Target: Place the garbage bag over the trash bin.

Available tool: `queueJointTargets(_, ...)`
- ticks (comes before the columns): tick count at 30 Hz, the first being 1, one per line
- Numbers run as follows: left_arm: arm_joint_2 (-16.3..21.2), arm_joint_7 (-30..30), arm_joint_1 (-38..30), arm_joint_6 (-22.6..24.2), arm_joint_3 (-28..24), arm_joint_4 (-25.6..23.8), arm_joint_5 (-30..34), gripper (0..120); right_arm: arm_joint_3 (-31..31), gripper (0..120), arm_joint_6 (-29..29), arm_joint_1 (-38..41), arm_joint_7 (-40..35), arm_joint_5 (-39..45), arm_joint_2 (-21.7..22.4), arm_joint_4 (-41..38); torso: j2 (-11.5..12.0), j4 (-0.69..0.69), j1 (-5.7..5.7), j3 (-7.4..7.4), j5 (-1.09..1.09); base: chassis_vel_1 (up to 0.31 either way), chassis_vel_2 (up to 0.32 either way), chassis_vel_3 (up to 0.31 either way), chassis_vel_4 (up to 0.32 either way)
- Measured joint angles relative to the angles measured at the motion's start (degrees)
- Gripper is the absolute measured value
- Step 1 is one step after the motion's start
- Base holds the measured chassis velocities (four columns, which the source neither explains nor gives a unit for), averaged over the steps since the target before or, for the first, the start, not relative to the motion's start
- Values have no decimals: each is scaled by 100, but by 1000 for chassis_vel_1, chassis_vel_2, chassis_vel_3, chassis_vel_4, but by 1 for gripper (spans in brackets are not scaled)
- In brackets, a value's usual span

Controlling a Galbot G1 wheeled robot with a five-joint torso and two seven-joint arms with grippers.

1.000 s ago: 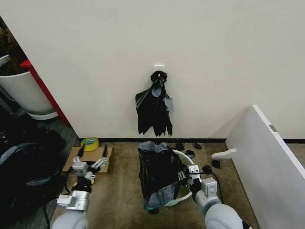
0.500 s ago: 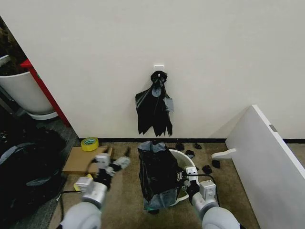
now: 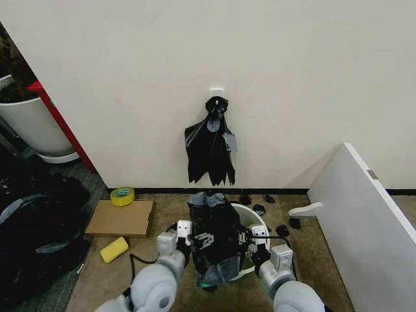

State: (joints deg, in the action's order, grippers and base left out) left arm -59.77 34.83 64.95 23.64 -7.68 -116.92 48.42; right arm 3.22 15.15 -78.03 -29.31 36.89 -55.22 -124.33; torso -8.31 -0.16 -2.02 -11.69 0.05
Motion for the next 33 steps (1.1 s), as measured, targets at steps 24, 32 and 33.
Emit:
queueJointTargets(24, -893, 1136, -688, 1145, -695, 1121, -39, 82, 15, 0, -2, -11, 48, -149, -75, 61, 0, 2, 0, 1, 0, 0, 0, 0, 0)
queueJointTargets(32, -906, 1133, -606, 1134, -529, 1191, 48, 57, 9, 0, -78, -68, 58, -251, -107, 44, 0, 1, 0, 1, 0, 0, 0, 0, 0)
queueJointTargets(33, -882, 1127, -577, 1135, -486, 1148, 92, 52, 2, 0, -104, -75, 63, -278, -109, 44, 0, 1, 0, 1, -1, 0, 0, 0, 0)
